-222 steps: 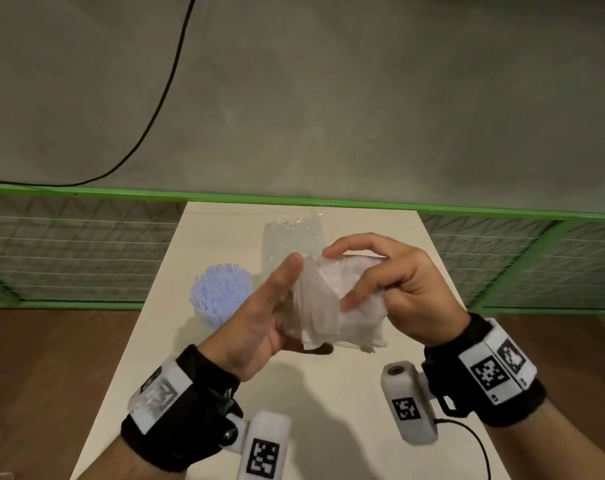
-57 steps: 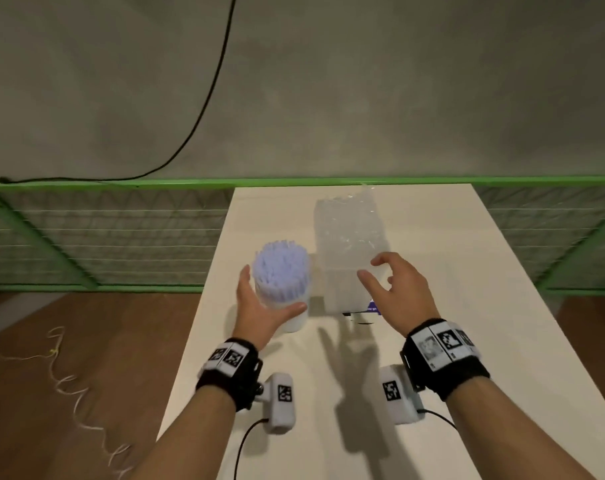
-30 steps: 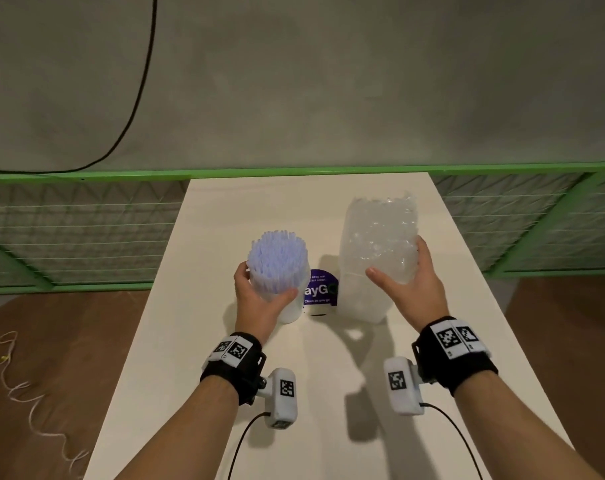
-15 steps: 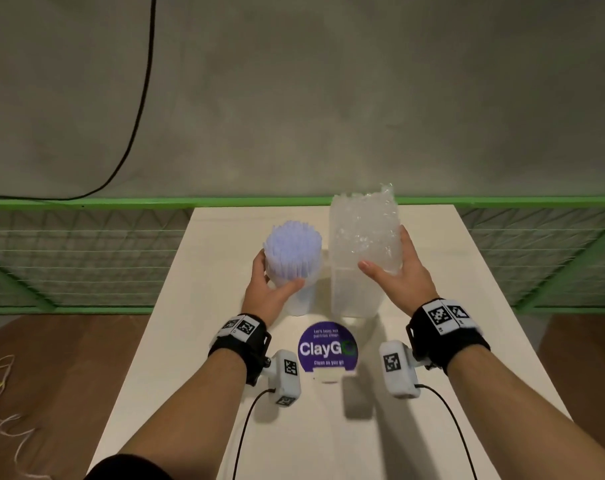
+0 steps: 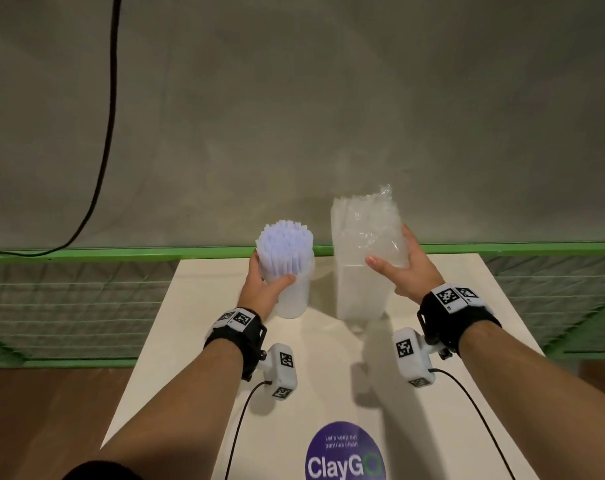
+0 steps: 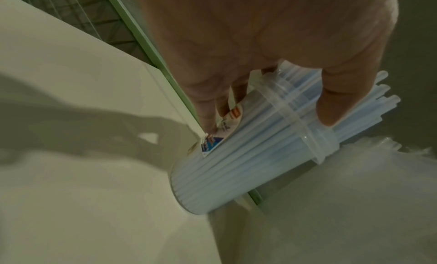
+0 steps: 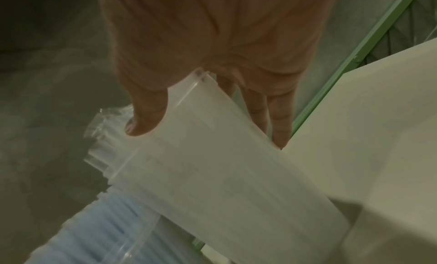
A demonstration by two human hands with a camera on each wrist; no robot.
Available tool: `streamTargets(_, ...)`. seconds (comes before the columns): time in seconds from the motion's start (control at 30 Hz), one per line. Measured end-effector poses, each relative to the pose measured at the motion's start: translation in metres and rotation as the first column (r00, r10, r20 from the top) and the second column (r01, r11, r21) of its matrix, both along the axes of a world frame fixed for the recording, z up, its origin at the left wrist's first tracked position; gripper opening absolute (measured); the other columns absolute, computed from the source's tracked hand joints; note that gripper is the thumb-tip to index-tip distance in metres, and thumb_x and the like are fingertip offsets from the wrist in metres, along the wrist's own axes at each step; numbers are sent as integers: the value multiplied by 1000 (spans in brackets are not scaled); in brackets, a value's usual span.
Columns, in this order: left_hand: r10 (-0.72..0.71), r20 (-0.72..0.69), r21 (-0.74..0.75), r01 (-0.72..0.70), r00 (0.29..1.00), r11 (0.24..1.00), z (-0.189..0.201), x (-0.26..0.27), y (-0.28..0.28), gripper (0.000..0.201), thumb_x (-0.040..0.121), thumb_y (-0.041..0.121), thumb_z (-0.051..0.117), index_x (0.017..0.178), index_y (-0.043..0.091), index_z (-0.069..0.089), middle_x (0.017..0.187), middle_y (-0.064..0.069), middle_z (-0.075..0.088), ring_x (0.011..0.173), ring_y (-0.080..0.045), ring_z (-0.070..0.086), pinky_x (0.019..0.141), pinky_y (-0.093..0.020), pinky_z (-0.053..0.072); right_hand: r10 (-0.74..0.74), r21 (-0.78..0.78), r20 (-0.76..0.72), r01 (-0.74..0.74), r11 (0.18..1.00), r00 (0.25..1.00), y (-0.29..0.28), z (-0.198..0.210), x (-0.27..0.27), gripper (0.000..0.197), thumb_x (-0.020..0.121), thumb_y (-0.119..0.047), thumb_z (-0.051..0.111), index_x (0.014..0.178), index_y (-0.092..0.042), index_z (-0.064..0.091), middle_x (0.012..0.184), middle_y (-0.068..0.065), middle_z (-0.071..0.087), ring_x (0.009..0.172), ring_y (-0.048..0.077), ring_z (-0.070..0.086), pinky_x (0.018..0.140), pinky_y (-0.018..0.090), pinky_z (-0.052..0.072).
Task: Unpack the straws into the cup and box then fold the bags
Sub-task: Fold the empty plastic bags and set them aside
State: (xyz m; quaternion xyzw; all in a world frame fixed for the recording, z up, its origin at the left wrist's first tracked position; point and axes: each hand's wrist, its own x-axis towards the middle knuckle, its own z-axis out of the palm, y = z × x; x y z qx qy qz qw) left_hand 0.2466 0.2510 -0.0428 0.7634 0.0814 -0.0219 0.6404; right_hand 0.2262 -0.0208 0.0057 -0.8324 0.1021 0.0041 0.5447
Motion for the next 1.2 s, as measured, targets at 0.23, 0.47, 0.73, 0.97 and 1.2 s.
streamTargets(0.23, 13, 38, 2, -13, 999, 1000, -5, 26, -12, 102, 49, 48, 92, 136, 34, 41, 134, 12, 55, 125, -15, 54, 107, -48, 46, -16, 106, -21, 19, 994, 1000, 2, 2, 16, 110, 59, -54, 87, 142, -60, 15, 141, -26, 39, 125, 18, 48, 80, 47, 53)
streamTargets(0.47, 2, 2, -18, -2, 1000, 1000, 2, 33, -13, 109, 70, 23, 91, 150, 28, 17, 130, 11, 49, 120, -14, 51, 110, -48, 43, -15, 67, 44, 12, 998, 999, 12, -2, 30, 108, 63, -51, 86, 148, -49, 19, 133, -27, 38, 126, 10, 44, 105, 51, 43)
streamTargets(0.73, 4, 1, -7, -4, 1000, 1000, -4, 41, -8, 110, 71, 24, 90, 150, 26, 15, 133, 8, 49, 123, -16, 51, 112, -48, 41, -22, 73, 57, 18, 997, 998, 19, -5, 37, 109, 59, -56, 87, 146, -51, 21, 140, -24, 41, 130, 12, 44, 107, 52, 42)
streamTargets(0.97, 22, 5, 4, -22, 1000, 1000, -4, 47, -6, 109, 71, 25, 90, 152, 24, 17, 146, 0, 49, 131, -20, 50, 115, -45, 37, -14, 90, -5, 14, 996, 1000, 18, 1, 36, 107, 62, -53, 86, 145, -55, 19, 135, -24, 40, 124, 17, 45, 85, 45, 53)
streamTargets(1.2, 24, -26, 10, -24, 999, 1000, -6, 47, -6, 128, 43, 57, 90, 148, 36, 20, 146, 3, 48, 133, -18, 49, 114, -48, 39, -24, 70, 13, 23, 997, 1000, 17, -2, 39, 112, 56, -58, 87, 146, -53, 20, 143, -22, 38, 131, 16, 43, 103, 53, 45)
